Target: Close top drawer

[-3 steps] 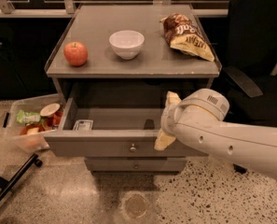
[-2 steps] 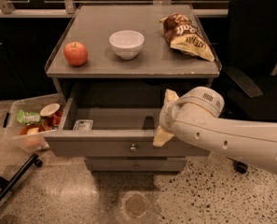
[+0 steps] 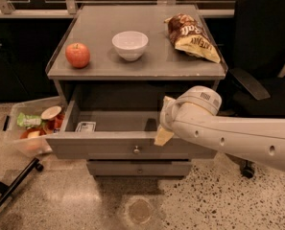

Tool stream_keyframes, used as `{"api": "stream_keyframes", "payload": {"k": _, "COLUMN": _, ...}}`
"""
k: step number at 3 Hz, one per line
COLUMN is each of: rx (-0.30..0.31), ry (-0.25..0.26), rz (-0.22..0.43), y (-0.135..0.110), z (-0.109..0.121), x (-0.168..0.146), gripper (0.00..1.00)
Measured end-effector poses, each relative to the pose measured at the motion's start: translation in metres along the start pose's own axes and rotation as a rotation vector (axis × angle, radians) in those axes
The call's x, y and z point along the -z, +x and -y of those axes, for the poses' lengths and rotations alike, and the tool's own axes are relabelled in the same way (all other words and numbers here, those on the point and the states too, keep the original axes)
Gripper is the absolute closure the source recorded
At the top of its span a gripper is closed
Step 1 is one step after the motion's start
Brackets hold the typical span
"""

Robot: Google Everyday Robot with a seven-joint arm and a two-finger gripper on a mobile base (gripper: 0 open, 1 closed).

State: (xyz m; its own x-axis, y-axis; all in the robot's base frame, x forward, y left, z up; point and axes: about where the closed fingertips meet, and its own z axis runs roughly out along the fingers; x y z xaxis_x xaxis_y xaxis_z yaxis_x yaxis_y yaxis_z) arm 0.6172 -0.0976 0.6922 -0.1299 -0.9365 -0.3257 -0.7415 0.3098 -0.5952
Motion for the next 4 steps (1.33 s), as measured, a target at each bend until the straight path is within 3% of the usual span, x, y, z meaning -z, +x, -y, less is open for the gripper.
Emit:
{"api": "stream_keyframes", "payload": {"k": 3, "rx": -0.018, "ry": 0.076, "rz": 0.002, "y": -0.013, "z": 0.026, "x": -0.001, "gripper": 0.96}}
{"api": "stream_keyframes", "payload": {"k": 4, "rx": -0.048, "ry": 0.085, "rz": -0.004, "y": -0.013, "z": 0.028, "x": -0.006, "gripper": 1.0}}
